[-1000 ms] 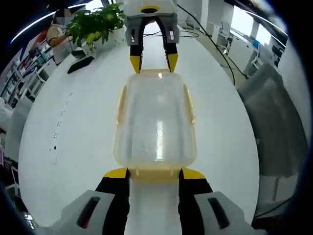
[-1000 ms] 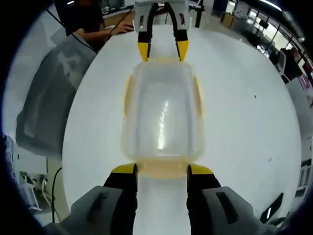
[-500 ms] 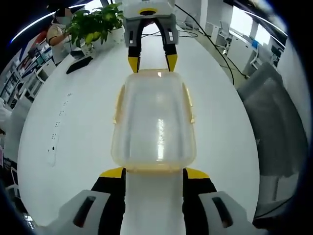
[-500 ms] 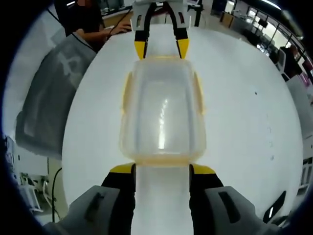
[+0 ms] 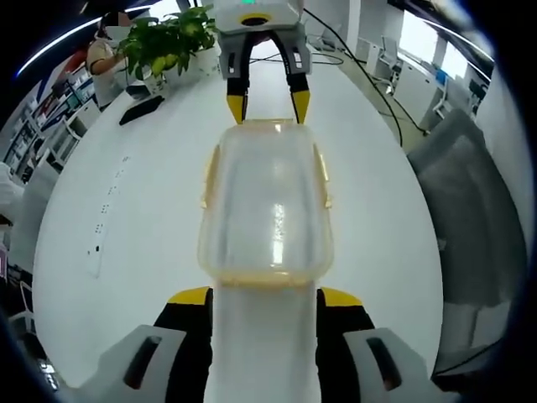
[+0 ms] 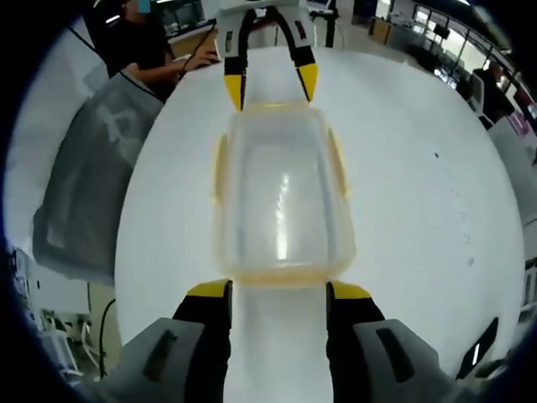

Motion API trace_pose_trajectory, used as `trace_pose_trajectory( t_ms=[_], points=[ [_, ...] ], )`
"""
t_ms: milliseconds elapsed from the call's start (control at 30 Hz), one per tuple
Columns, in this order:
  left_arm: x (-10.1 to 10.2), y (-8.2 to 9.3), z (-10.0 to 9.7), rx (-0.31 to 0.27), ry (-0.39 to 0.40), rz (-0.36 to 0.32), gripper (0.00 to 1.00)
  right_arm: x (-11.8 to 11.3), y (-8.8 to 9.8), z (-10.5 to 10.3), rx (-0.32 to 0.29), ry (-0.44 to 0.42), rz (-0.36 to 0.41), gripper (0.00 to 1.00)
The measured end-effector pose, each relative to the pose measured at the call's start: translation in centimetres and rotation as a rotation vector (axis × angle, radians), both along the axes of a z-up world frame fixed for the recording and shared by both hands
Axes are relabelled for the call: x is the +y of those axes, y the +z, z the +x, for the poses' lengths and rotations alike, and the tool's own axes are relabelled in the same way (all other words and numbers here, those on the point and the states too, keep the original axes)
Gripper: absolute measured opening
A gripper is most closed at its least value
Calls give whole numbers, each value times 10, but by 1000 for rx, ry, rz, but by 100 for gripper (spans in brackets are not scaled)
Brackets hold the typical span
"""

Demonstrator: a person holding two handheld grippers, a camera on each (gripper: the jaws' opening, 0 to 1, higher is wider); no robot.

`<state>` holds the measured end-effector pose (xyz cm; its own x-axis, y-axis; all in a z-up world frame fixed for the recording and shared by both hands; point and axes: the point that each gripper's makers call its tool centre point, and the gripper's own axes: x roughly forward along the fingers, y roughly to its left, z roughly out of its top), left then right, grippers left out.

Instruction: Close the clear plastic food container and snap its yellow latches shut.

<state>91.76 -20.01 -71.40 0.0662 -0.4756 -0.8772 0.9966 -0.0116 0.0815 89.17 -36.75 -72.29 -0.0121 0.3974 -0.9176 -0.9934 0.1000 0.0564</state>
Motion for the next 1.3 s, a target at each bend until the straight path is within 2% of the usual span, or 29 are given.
trace_pose_trajectory(
  t_ms=[200,433,533,633,800,967,1167,1300],
  points=[
    [-2,10,0,-10,61,-30,42,1,11,-5,-3,-28,17,42],
    [-3,11,-8,3,128,-36,40,6,18,-3,-17,-96,54,40],
    [-5,11,-10,19,184,-51,40,8,19,-2,-20,-138,77,38],
    [-3,11,-7,5,221,-46,38,7,18,1,-32,-173,81,36],
    [-1,15,0,3,327,-64,34,8,15,1,-50,-219,96,34],
    [5,11,2,19,417,-52,33,12,17,6,-91,-288,137,32],
    [1,10,1,47,496,-86,31,11,18,2,-96,-322,159,31],
    [-3,10,3,64,554,-109,30,9,20,5,-100,-379,177,30]
  ],
)
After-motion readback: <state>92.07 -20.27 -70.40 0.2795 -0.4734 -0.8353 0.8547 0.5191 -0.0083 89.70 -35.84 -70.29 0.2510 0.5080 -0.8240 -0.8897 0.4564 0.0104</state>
